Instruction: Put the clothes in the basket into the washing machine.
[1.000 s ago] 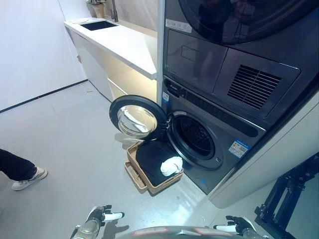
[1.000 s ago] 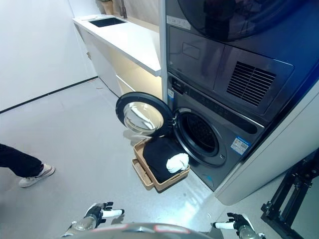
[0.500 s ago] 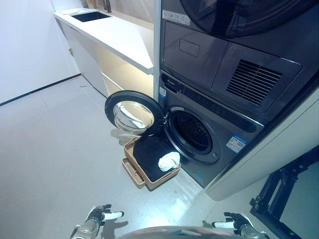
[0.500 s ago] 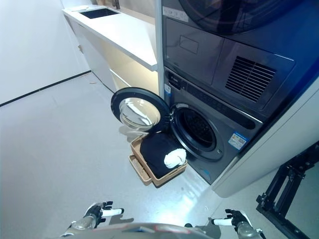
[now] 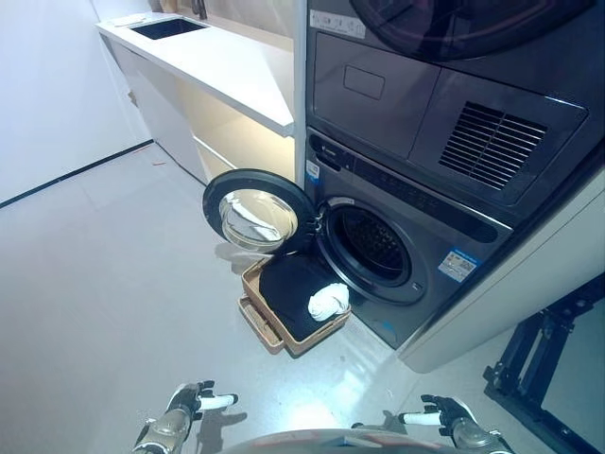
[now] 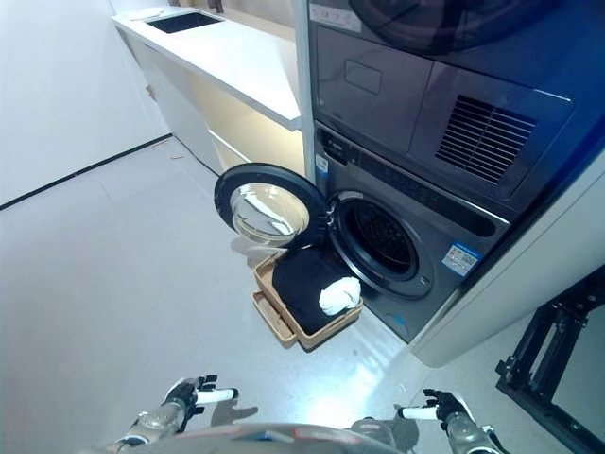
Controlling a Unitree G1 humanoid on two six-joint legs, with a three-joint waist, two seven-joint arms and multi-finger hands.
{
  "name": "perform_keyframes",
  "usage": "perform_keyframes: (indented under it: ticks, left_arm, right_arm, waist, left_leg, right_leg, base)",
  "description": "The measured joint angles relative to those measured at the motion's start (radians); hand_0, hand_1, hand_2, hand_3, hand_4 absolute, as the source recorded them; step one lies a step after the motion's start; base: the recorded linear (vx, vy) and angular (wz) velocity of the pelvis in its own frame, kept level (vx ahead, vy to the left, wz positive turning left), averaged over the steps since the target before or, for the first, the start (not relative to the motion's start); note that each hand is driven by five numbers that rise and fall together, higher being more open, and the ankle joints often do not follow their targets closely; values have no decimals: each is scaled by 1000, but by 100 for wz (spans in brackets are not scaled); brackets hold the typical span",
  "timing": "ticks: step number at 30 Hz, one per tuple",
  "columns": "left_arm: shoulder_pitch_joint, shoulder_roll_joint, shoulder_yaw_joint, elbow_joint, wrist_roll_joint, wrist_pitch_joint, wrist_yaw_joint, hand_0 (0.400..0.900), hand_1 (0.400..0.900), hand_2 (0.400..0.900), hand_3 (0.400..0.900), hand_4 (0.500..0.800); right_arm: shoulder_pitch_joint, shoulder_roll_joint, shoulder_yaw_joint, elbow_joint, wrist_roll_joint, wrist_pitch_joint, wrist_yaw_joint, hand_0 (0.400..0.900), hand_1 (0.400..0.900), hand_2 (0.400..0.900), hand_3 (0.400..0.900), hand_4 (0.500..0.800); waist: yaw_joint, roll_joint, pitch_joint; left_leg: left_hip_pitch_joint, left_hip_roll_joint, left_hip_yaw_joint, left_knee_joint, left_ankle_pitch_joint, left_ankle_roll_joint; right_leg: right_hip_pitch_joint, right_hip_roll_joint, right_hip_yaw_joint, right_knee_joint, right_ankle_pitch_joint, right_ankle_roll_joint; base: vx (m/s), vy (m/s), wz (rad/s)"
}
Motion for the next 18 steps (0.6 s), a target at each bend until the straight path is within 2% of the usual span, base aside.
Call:
perform_keyframes:
  ticks: [2,3,5,7,9,12,15,16,18]
  left_arm:
    - [-23,6,-18,1,0,0,0,900,900,900,900,800]
    - [-24,5,-19,1,0,0,0,900,900,900,900,800]
    - [-19,12,-18,2,0,4,1,900,900,900,900,800]
    - [-18,16,-16,5,0,5,2,900,900,900,900,800]
    - [-20,13,-15,17,0,4,2,900,900,900,900,800]
    - [-13,11,-13,38,-2,4,3,900,900,900,900,800]
    - [8,8,-11,42,-11,4,2,900,900,900,900,800]
    - [14,-5,-10,43,-12,6,4,900,900,900,900,800]
    - [25,-44,-7,42,-12,5,1,900,900,900,900,800]
  right_arm:
    - [-7,2,3,0,10,-1,0,900,900,900,900,800]
    - [8,3,3,3,10,2,1,900,900,900,900,800]
    - [25,6,4,2,10,4,2,900,900,900,900,800]
    - [34,8,3,3,10,4,2,900,900,900,900,800]
    - [49,9,2,6,10,9,2,900,900,900,900,800]
    - [67,21,1,11,10,12,2,900,900,900,900,800]
    - [97,36,0,12,10,12,3,900,900,900,900,800]
    - [106,32,-5,12,10,13,3,900,900,900,900,800]
    - [119,15,-5,12,10,14,2,900,900,900,900,800]
  waist:
    - [-8,-15,32]
    - [-17,-5,33]
    - [-24,-3,37]
    - [-39,-5,44]
    - [-58,-5,49]
    - [-73,-20,48]
    - [-81,-56,24]
    - [-85,-43,18]
    - [-89,11,-18]
  left_leg:
    - [7,-13,-12,39,-17,24]
    - [12,-14,-20,48,-23,36]
    - [21,-18,-25,45,-21,50]
    - [24,-19,-35,46,-22,53]
    - [36,-20,-47,35,-26,50]
    - [80,-24,-66,8,-43,36]
    - [134,-27,-108,-3,-87,-2]
    - [155,-3,-133,-5,-106,-18]
    - [154,71,-145,12,-137,-60]
  right_leg:
    - [-72,-21,5,189,11,-3]
    - [-100,-30,15,222,35,-20]
    - [-138,-39,8,221,47,-13]
    - [-150,-49,-2,93,50,-6]
    - [-145,-51,5,-105,94,52]
    - [-146,-46,5,-265,155,75]
    - [-105,-33,0,-279,171,64]
    - [-91,-16,-2,-267,237,36]
    - [-72,61,-15,-247,211,-20]
  base:
    - [50,96,2]
    - [156,24,12]
    - [226,-57,25]
    - [244,-97,33]
    - [238,-97,35]
    - [227,-107,27]
    - [275,-162,36]
    - [297,-233,38]
    - [238,-219,31]
